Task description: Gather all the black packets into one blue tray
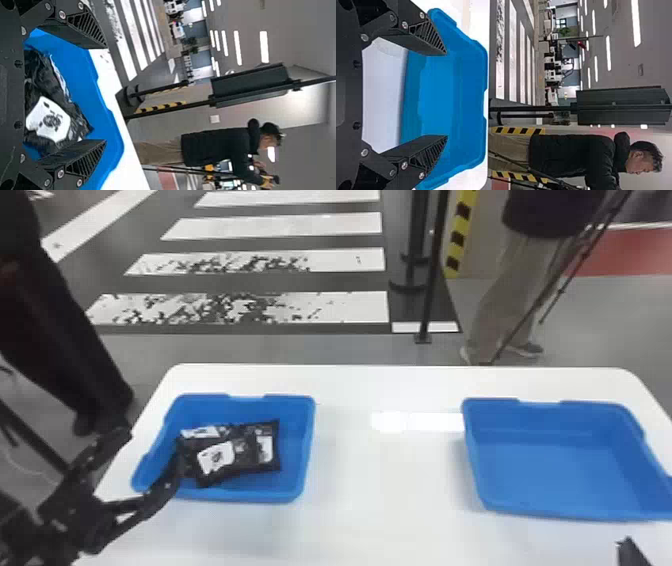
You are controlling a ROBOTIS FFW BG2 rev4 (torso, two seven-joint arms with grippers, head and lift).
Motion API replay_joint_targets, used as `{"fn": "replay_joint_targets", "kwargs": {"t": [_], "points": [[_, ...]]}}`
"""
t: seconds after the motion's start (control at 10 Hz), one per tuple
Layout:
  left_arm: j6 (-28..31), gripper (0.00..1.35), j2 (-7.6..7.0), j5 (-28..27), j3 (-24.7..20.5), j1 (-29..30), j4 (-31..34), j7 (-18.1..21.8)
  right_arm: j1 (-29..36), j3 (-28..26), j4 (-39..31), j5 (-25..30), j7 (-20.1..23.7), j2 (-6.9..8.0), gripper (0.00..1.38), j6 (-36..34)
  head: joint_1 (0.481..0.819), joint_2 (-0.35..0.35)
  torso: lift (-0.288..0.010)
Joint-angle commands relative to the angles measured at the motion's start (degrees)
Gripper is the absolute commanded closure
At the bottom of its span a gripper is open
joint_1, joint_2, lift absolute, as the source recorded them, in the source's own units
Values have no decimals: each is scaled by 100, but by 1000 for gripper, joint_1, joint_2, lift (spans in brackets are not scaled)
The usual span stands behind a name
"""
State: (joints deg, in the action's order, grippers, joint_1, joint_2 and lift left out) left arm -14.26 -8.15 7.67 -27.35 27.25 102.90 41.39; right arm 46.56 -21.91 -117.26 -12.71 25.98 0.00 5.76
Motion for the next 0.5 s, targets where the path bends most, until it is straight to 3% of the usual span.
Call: {"fn": "replay_joint_targets", "kwargs": {"t": [0.0,0.1,0.4], "points": [[-473,179,323,570,-19,1030,657,-96,266,-26,47,-169,-57,5,303,479,695,59,-110],[-754,179,446,993,27,1409,672,-131,435,-72,-9,-238,-172,5,303,788,695,33,-110],[-1486,179,552,1713,381,2183,672,-201,899,-117,-65,-569,-444,5,303,1688,695,-33,-110]]}}
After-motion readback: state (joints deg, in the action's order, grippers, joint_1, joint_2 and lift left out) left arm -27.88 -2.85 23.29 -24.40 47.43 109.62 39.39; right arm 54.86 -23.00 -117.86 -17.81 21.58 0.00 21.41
